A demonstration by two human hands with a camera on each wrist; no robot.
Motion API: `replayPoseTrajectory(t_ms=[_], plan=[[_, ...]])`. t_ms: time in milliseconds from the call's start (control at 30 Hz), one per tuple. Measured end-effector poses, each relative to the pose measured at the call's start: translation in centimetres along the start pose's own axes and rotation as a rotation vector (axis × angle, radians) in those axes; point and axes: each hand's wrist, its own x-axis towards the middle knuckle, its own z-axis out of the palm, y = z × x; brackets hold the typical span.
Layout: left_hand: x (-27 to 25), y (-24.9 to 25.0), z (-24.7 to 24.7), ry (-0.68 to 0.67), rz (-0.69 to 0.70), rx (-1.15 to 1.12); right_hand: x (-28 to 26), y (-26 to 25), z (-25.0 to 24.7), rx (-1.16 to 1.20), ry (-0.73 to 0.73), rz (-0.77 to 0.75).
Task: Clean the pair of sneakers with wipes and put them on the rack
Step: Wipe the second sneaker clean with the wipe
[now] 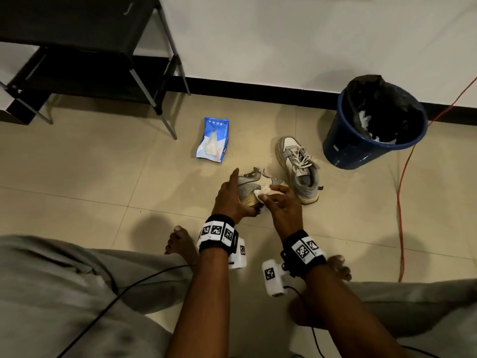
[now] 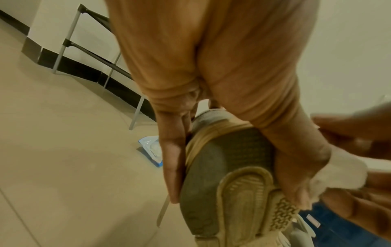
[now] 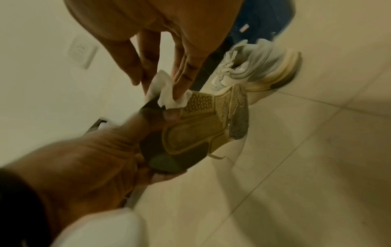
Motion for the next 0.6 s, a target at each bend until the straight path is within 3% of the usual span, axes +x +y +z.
replayPoseTrajectory(t_ms=[100, 267, 500, 600], plan=[[-0.3, 0.1, 0.3, -0.006, 0.023, 0.007, 0.5, -0.1, -0.9, 0.141, -0.011, 0.080], [0.3, 0.3, 0.4, -0.023, 0.019, 0.061, -1.0, -1.4, 0.4, -0.107, -0.099, -0.166], [0.0, -0.7, -0.2, 0.017, -0.031, -0.049, 0.0, -0.7, 0.3, 0.082, 0.104, -0.076], [0.0, -0.6, -0.6, 0.022, 0.021, -0.060, -0.6, -1.1, 1.0, -0.012, 0.021, -0.168]])
